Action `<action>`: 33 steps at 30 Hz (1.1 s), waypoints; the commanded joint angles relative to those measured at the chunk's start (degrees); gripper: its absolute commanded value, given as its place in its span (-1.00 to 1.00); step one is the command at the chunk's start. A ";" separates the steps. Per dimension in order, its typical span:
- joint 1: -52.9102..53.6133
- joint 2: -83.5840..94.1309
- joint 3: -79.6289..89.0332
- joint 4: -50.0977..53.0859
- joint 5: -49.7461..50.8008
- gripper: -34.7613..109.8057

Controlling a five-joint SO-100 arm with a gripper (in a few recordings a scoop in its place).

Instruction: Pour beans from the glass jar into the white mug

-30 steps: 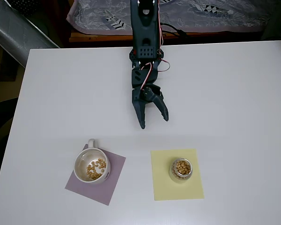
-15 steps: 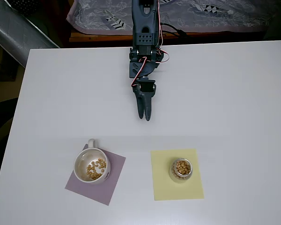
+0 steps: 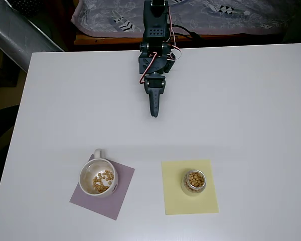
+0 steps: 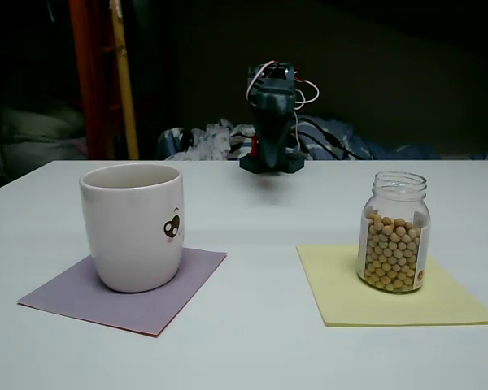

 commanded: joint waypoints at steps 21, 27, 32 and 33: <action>-0.26 11.16 0.62 15.12 4.66 -0.52; -0.62 11.16 0.62 15.12 4.31 -0.52; -0.62 11.16 0.62 15.12 4.31 -0.52; -0.62 11.16 0.62 15.12 4.31 -0.52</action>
